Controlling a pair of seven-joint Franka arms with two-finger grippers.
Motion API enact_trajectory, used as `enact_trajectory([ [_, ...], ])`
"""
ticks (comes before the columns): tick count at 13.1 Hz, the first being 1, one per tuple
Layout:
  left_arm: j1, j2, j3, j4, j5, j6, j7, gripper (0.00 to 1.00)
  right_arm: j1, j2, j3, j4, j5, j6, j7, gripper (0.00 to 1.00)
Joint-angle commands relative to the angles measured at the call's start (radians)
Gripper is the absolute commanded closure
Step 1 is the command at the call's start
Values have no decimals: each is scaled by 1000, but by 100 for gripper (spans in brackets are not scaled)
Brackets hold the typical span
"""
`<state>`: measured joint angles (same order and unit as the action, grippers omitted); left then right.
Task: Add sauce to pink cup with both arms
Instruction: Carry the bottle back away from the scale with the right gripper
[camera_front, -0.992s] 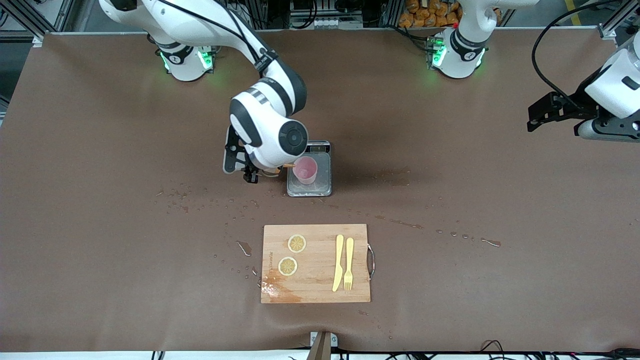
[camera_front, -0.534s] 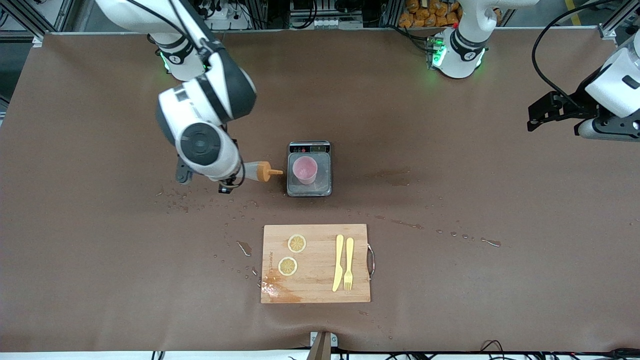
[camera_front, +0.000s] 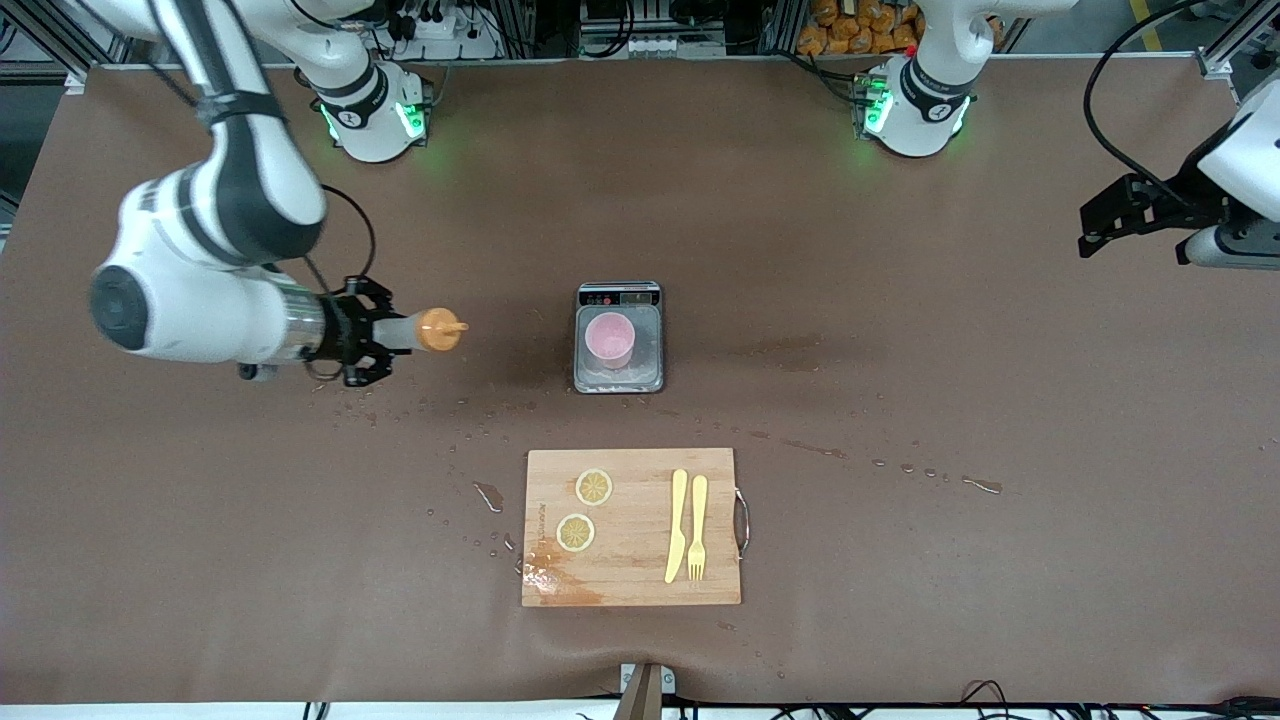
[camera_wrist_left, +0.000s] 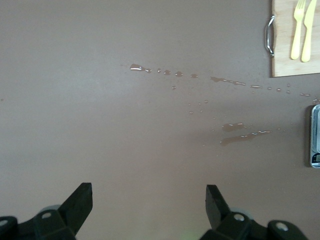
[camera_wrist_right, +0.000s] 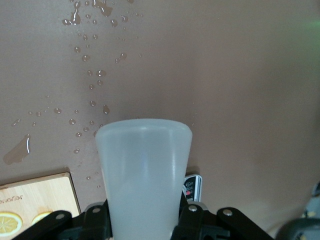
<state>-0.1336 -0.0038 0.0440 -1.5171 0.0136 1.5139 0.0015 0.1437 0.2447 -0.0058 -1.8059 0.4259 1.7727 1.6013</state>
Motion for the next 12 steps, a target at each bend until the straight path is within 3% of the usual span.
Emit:
enact_trajectory([
  [1,14,-12,-3,0,-9,-23,9,0,-139,-54,18,-107,143,-24,-220,100],
  [2,15,-13,-3,1,-9,-30,9,0,-195,-51,17,-121,192,-56,-301,100],
  [5,14,-21,-6,3,-9,-50,9,0,-339,-4,17,-133,232,-131,-519,100],
  [10,14,-13,-6,5,-32,-50,5,0,-593,192,17,-121,333,-265,-893,100],
  [12,14,-15,-4,6,-40,-50,5,0,-636,283,17,-72,340,-276,-966,100],
])
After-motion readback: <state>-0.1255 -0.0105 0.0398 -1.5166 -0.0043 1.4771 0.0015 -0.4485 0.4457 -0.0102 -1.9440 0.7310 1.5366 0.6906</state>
